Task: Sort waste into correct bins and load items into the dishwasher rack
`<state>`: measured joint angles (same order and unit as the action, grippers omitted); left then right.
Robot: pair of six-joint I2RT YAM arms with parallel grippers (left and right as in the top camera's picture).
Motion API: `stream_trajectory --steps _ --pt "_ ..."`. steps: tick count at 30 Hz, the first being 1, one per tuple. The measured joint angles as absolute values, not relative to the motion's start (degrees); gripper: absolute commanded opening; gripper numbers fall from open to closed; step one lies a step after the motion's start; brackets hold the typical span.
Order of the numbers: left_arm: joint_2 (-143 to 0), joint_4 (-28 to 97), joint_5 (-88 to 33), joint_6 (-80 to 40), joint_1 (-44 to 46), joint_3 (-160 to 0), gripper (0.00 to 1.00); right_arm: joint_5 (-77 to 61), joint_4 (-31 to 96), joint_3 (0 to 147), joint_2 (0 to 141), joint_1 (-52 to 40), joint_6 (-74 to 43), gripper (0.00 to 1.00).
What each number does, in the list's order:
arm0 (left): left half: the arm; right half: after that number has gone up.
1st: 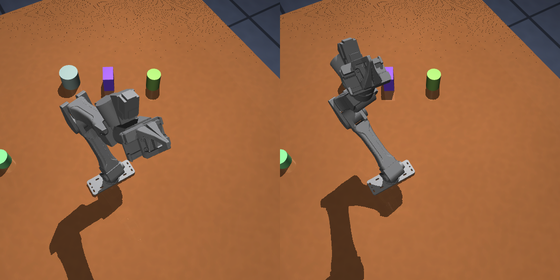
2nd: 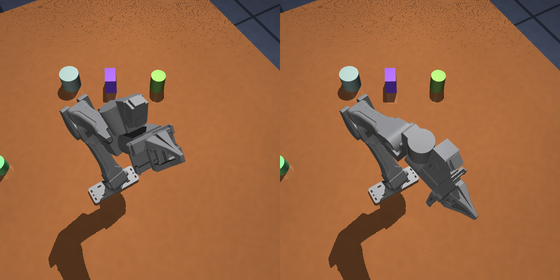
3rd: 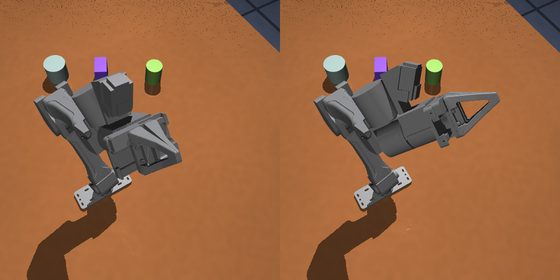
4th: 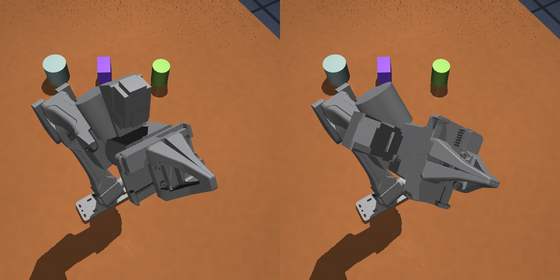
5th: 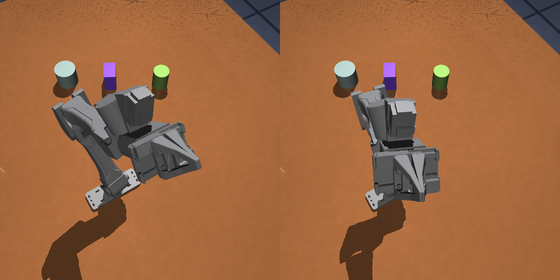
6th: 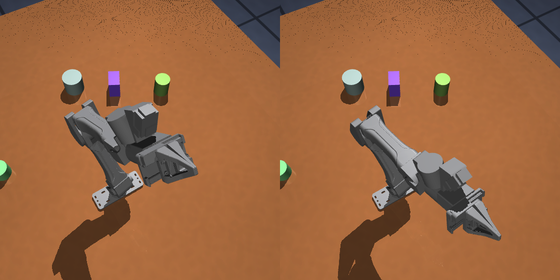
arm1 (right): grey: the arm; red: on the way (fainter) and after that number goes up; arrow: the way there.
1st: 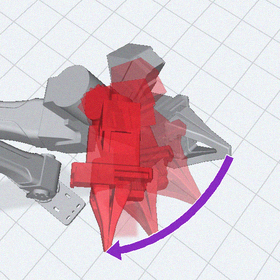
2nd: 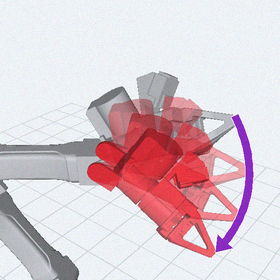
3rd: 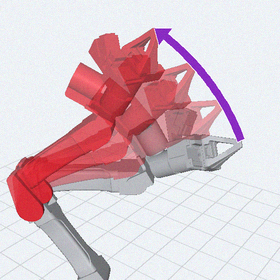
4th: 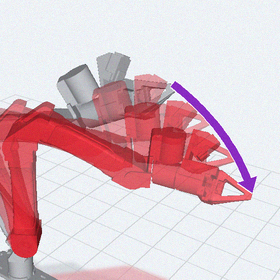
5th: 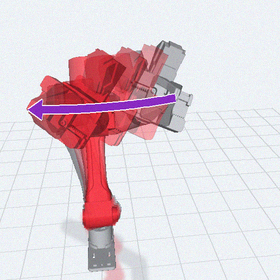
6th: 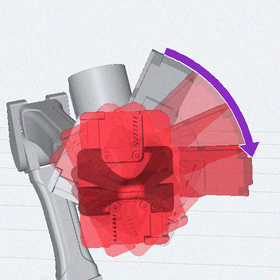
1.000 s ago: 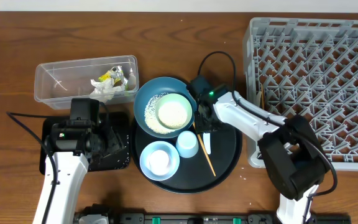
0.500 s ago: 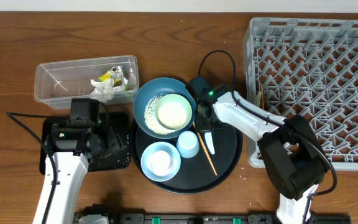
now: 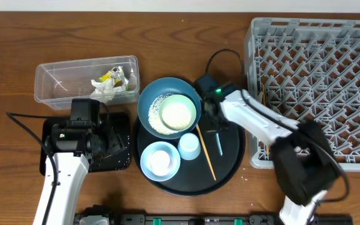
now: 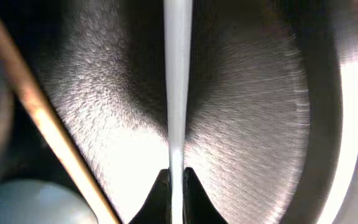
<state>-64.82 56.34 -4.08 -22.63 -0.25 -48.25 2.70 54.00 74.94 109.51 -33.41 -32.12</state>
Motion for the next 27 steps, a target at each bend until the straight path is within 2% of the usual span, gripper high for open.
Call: stream_trajectory --steps 14,23,27 --pt "-64.8 56.3 -4.1 -22.6 -0.3 -48.2 0.72 3.7 60.2 74.9 88.4 -24.9 -25.7 0.05" --pt "-64.8 56.3 -4.1 -22.6 -0.3 -48.2 0.72 6.0 65.4 74.9 86.6 -13.5 -20.3 0.05" --pt "-64.8 56.3 -4.1 -22.6 -0.3 -48.2 0.72 7.3 65.6 74.9 87.9 -11.8 -18.9 0.04"
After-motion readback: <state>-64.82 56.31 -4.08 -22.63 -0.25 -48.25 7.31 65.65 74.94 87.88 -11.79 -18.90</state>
